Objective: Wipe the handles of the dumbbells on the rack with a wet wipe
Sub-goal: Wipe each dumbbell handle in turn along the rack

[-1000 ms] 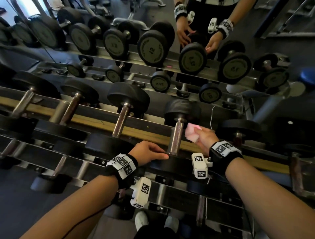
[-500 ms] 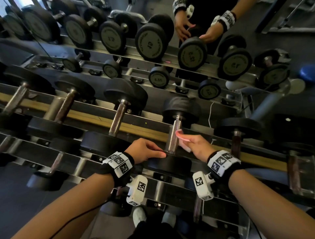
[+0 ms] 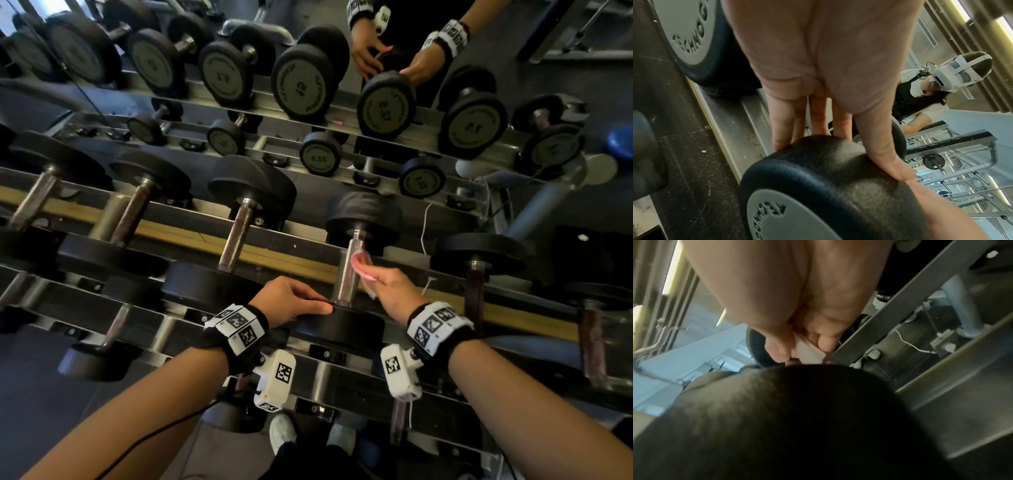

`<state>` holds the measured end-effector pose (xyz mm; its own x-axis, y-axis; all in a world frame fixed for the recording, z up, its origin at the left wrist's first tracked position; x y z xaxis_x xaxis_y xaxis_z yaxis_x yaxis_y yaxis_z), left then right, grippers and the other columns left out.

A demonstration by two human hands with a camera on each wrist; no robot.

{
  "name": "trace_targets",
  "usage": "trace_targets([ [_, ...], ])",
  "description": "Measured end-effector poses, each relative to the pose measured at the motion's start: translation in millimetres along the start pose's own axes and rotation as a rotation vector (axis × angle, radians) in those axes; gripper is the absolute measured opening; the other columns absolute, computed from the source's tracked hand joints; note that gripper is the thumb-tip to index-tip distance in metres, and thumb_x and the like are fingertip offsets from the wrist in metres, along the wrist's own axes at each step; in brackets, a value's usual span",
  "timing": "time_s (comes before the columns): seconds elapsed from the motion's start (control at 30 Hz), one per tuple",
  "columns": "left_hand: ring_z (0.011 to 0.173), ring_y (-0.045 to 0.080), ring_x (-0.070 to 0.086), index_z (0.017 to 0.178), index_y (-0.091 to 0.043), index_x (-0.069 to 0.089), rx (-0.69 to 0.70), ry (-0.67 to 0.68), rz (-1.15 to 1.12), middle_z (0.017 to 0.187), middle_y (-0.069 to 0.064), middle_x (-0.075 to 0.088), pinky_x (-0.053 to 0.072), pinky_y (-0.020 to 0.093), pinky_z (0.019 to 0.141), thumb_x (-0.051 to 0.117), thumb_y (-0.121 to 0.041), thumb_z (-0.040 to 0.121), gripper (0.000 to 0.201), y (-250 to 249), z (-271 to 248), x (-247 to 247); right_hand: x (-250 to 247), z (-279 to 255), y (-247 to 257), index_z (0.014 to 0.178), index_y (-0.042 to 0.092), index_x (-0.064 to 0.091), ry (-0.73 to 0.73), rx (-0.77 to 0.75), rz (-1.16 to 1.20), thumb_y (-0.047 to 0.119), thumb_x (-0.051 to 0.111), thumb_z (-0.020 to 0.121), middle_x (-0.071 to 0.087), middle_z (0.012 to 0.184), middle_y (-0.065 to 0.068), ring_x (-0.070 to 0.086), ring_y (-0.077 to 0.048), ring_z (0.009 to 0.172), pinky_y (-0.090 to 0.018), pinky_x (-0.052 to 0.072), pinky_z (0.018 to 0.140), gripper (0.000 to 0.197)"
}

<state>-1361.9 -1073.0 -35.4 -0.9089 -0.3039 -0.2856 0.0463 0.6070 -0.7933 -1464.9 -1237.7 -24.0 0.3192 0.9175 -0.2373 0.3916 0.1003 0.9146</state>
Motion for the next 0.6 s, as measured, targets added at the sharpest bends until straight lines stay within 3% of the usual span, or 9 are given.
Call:
trace_targets([
  [0.07,0.092,0.008,0.071,0.089,-0.036,0.080,0.000,0.004,0.004,0.090,-0.009,0.077,0.057,0.037,0.093,0.085,-0.050,0.062,0.031,-1.3,-0.4,-0.6,9.1,-13.5,-11.6,0.115,0.049,0.066,0.100,0.048,-0.050,0.027,0.061,0.096,0.064,0.125,0.017,0.055,0.007,0.114,-0.002,0.038,0.091,0.029],
  [0.17,0.091,0.007,0.072,0.090,-0.033,0.080,0.004,0.007,0.005,0.090,-0.009,0.077,0.057,0.036,0.093,0.085,-0.046,0.065,0.029,-3.6,-1.6,0.0,9.8,-19.0,-22.3,0.098,0.034,0.079,0.194,0.159,0.153,0.031,0.074,0.078,0.074,0.111,0.006,0.067,-0.007,0.106,-0.019,0.050,0.091,0.021],
  [0.27,0.092,0.007,0.071,0.092,-0.034,0.079,0.010,0.010,-0.010,0.092,-0.009,0.077,0.056,0.037,0.094,0.084,-0.050,0.064,0.032,-5.4,-5.2,2.5,-23.4,-3.8,-26.0,0.092,0.023,0.080,-0.038,0.190,0.349,0.017,0.071,0.082,0.073,0.112,-0.007,0.065,-0.019,0.105,-0.030,0.049,0.095,0.015],
  [0.33,0.093,0.006,0.071,0.092,-0.035,0.079,0.012,0.005,-0.019,0.093,-0.010,0.077,0.056,0.036,0.094,0.082,-0.056,0.058,0.040,-5.7,-7.0,2.5,-29.1,4.8,-23.3,0.108,0.021,0.073,-0.131,0.144,0.389,0.008,0.061,0.092,0.068,0.109,-0.004,0.058,-0.021,0.107,-0.035,0.042,0.102,0.024],
  [0.4,0.093,0.006,0.071,0.092,-0.035,0.079,0.009,0.002,-0.019,0.093,-0.010,0.077,0.056,0.036,0.094,0.082,-0.056,0.059,0.040,-5.0,-7.4,2.3,-9.9,5.3,-16.7,0.126,0.021,0.064,-0.081,0.079,0.252,0.010,0.054,0.098,0.064,0.112,0.001,0.055,-0.015,0.107,-0.031,0.038,0.102,0.032],
  [0.43,0.092,0.006,0.071,0.093,-0.035,0.079,0.008,0.002,-0.014,0.093,-0.010,0.077,0.056,0.036,0.093,0.083,-0.055,0.061,0.038,-4.6,-6.8,2.4,-0.2,1.1,-18.1,0.127,0.029,0.063,-0.053,0.071,0.182,0.016,0.053,0.100,0.063,0.118,0.005,0.056,-0.010,0.110,-0.026,0.037,0.102,0.032],
  [0.5,0.090,0.005,0.071,0.092,-0.035,0.079,0.010,-0.001,-0.009,0.091,-0.011,0.077,0.057,0.036,0.092,0.083,-0.055,0.061,0.037,-4.3,-5.6,1.9,12.0,-15.4,-23.4,0.116,0.049,0.067,0.000,0.107,0.109,0.038,0.055,0.097,0.063,0.121,0.020,0.058,0.003,0.109,-0.017,0.038,0.096,0.025],
  [0.57,0.088,0.005,0.071,0.091,-0.036,0.079,0.013,-0.001,-0.001,0.090,-0.011,0.077,0.058,0.035,0.091,0.082,-0.062,0.053,0.046,-4.3,-3.7,0.3,18.7,-30.9,-25.2,0.109,0.052,0.069,0.088,0.121,0.036,0.060,0.056,0.088,0.067,0.112,0.027,0.060,0.009,0.105,-0.013,0.041,0.088,0.027],
  [0.6,0.088,0.004,0.071,0.091,-0.037,0.079,0.011,0.003,0.007,0.090,-0.012,0.077,0.058,0.035,0.090,0.080,-0.067,0.048,0.052,-3.7,-2.9,-0.2,19.5,-35.5,-26.3,0.107,0.050,0.071,0.120,0.142,0.005,0.062,0.057,0.085,0.069,0.109,0.026,0.061,0.007,0.105,-0.014,0.042,0.088,0.028],
])
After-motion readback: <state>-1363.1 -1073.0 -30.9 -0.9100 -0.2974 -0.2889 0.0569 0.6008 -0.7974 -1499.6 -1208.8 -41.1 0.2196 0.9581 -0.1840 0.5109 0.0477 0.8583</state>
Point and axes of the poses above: each hand's wrist, its own z-axis towards the middle knuckle, its own x-axis out of the palm, y = z × x, the point moved 9 cm from there along z, towards the middle knuckle
